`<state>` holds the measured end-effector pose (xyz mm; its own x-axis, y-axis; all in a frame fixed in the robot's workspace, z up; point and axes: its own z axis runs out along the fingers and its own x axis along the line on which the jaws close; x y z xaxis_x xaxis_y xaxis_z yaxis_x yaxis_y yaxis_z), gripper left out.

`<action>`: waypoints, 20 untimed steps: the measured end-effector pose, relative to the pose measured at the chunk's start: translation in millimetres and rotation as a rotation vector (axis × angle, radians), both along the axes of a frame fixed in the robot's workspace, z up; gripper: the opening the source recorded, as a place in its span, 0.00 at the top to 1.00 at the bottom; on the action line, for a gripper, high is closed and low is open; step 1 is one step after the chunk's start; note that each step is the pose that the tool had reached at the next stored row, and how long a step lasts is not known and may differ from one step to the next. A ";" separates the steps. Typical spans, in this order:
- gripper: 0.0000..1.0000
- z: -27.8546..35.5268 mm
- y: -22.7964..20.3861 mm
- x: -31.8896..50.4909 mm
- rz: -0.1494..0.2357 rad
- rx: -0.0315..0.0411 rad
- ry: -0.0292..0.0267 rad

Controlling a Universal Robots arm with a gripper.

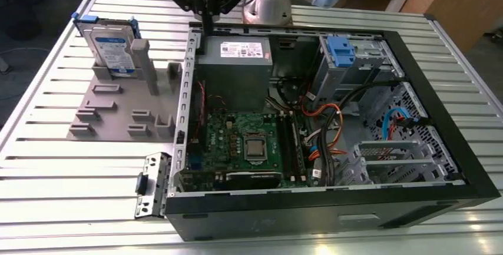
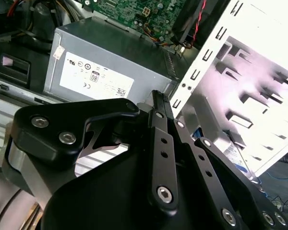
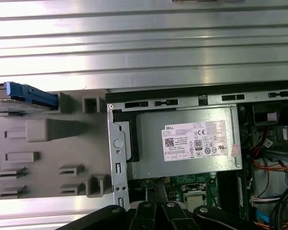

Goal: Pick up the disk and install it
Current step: 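Reach for the disk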

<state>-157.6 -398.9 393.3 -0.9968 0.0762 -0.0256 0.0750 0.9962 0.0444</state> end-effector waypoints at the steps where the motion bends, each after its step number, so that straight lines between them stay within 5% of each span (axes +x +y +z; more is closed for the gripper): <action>1: 0.90 0.0 0.0 -1.4 0.000 0.0000 0.0000; 20: 0.90 -0.3 0.0 -24.3 0.000 0.0000 0.0000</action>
<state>-181.9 -398.9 393.0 -0.9968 0.0763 -0.0256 0.0751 0.9962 0.0444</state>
